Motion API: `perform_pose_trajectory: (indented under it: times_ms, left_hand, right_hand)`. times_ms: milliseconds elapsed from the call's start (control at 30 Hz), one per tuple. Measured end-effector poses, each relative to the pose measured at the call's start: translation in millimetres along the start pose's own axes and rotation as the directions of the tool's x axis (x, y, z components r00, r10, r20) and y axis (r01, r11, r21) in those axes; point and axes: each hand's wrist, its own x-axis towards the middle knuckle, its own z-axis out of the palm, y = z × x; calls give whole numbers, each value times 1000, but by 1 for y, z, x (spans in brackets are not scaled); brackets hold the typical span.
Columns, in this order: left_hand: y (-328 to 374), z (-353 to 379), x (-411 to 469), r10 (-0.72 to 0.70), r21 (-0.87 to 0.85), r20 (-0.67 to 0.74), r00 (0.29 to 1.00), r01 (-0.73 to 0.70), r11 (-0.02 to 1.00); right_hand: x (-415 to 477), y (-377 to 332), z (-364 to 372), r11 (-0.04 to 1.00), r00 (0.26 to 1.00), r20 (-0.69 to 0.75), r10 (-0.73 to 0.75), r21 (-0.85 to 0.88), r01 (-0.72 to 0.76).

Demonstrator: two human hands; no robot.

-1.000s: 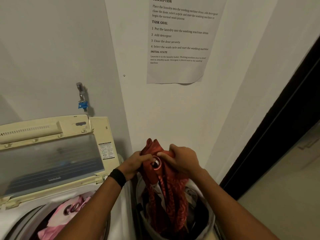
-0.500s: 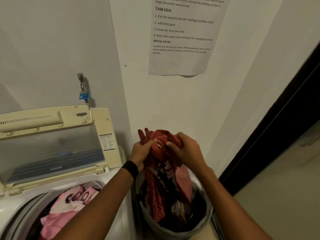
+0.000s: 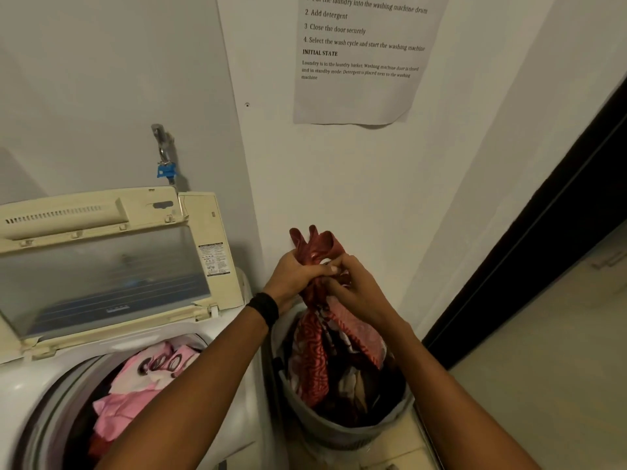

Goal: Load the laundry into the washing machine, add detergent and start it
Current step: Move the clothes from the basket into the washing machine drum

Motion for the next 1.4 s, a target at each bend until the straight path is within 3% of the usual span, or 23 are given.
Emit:
perform_pose_trajectory:
  times_ms: [267, 433, 533, 600, 700, 767, 867, 933, 967, 1033, 1100, 1167, 1233, 1333, 1400]
  left_hand:
    - [21, 1, 6, 52, 203, 44, 998, -60, 977]
    - [51, 11, 5, 51, 212, 28, 998, -56, 976]
    - [76, 19, 6, 66, 155, 6, 998, -66, 986]
    - [94, 27, 0, 52, 108, 46, 998, -56, 993]
    - [122, 42, -11, 59, 50, 105, 993, -65, 997]
    - [143, 45, -14, 107, 16, 90, 990, -109, 994]
    - [165, 33, -15, 165, -36, 7, 986, -164, 986]
    - [167, 18, -13, 215, -38, -61, 975, -217, 975]
    - [164, 11, -11, 264, 32, -98, 960, -262, 965]
    - [150, -4, -3, 383, 359, -163, 909, -307, 882]
    - [131, -12, 6, 472, 731, -211, 856, -182, 658]
    - [110, -13, 9, 516, 880, -202, 832, -78, 469]
    - [89, -9, 9, 537, 926, -164, 827, -58, 372]
    - [53, -1, 13, 572, 918, -99, 814, -148, 369]
    - [40, 3, 15, 540, 793, -25, 841, -313, 523]
  right_hand:
    - [-25, 0, 3, 990, 930, -353, -103, 53, 130]
    - [-29, -2, 15, 981, 876, -459, -147, 48, 190]
    - [-26, 9, 24, 997, 846, -533, -10, 62, 50]
    - [-19, 17, 31, 987, 874, -459, 158, 101, -126]
    - [-15, 31, 39, 921, 918, -195, 345, 258, -291]
    - [-17, 48, 43, 900, 937, -31, 347, 291, -324]
    - [-32, 79, 44, 902, 922, 121, 367, 197, -385]
    - [-50, 84, 39, 872, 890, 125, 438, 180, -455]
    - [-57, 85, 35, 870, 886, 72, 457, 172, -463]
    - [-68, 76, 23, 888, 894, -69, 442, 171, -426]
    - [-64, 60, 8, 924, 918, -162, 362, 193, -330]
    - [-47, 33, -5, 949, 929, -217, 301, 160, -270]
    - [-28, 5, -17, 971, 936, -270, 228, 127, -200]
    - [1, -30, -31, 992, 946, -305, 113, 95, -88]
    - [20, -51, -36, 997, 952, -299, 68, 65, -51]
